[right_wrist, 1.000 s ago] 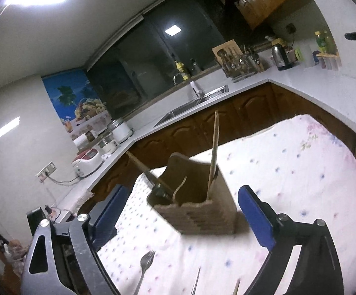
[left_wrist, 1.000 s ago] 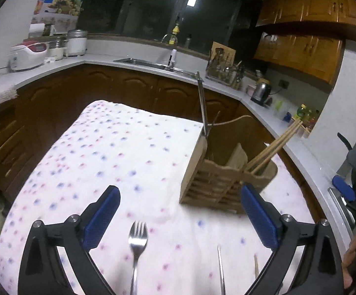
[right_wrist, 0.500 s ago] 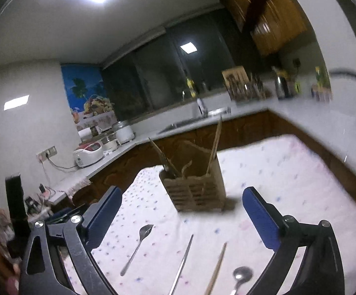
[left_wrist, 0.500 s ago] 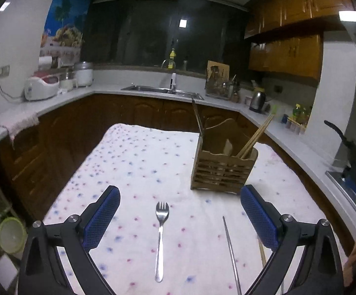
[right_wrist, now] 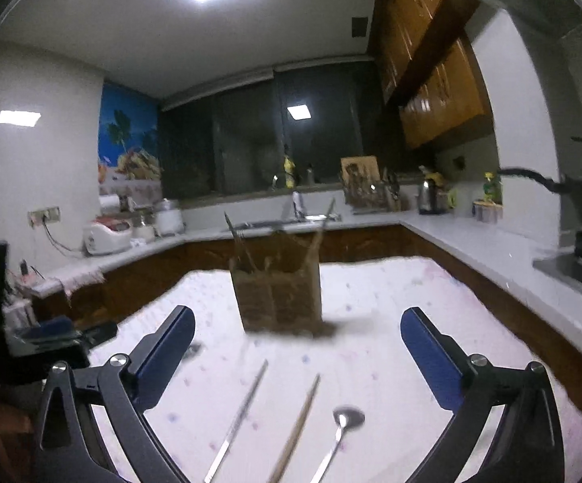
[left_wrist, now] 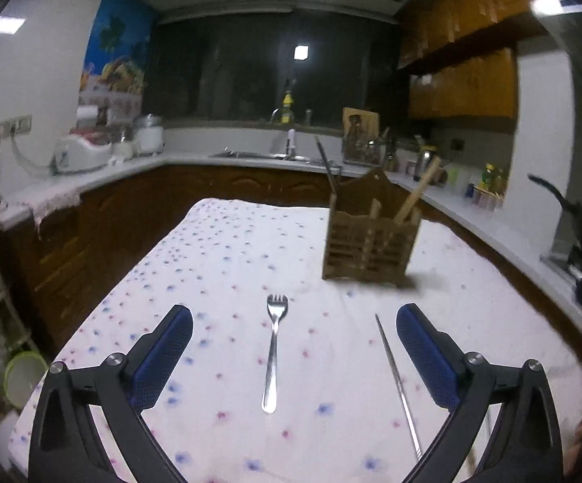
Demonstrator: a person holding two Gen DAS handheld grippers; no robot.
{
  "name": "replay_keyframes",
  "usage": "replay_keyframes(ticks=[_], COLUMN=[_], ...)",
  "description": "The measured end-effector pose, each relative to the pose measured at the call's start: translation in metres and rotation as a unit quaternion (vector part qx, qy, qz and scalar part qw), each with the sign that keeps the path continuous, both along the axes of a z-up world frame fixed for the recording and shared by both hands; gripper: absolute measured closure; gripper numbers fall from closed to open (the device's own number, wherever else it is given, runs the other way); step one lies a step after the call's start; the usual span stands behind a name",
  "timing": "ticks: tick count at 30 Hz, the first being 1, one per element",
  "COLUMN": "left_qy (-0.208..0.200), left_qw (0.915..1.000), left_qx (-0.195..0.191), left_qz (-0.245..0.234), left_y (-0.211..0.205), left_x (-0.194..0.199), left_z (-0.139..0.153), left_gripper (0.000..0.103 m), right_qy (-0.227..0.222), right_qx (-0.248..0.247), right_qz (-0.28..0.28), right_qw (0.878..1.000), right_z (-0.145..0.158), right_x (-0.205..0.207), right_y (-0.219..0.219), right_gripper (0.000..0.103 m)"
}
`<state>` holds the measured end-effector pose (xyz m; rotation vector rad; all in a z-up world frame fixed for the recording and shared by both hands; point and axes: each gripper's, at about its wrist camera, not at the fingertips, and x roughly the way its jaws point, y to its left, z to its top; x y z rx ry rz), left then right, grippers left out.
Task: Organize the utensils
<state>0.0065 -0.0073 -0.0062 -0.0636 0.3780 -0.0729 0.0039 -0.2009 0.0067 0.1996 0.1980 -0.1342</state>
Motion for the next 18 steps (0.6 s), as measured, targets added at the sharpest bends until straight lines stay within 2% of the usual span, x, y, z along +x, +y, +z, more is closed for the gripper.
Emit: replay_keyframes(ticks=[2,4,9,18], left_qy=[-0.011,-0.012,-0.006,0.002], left_qw=[0.9996,0.9993,0.9994,0.9990], left_qx=[0.026,0.034,0.024,0.040], left_qz=[0.005,0.008,0.024,0.019], left_y=[-0.006,-0.008,-0.003,-0.005], left_x=[-0.010,-0.011,-0.007,0.005], left_z=[-0.006,-0.010,-0.013,-0.022], left_gripper=[0.001,0.001,0.001,0.001], right_qy=[0.005,0.012,0.007,0.001], right_qx=[-0.005,-0.012,-0.013,-0.001], right_qz=[0.003,0.003,0.001,-0.010], right_qw=[1.000,1.000,1.000,1.000], right_z=[-0.013,-0.020,-0.021,-0.028], right_x=[-0.004,-0.007,-0.012,-0.017], right_y=[0.006,0.010,0.007,-0.001], right_gripper=[0.000,0.000,0.000,0.000])
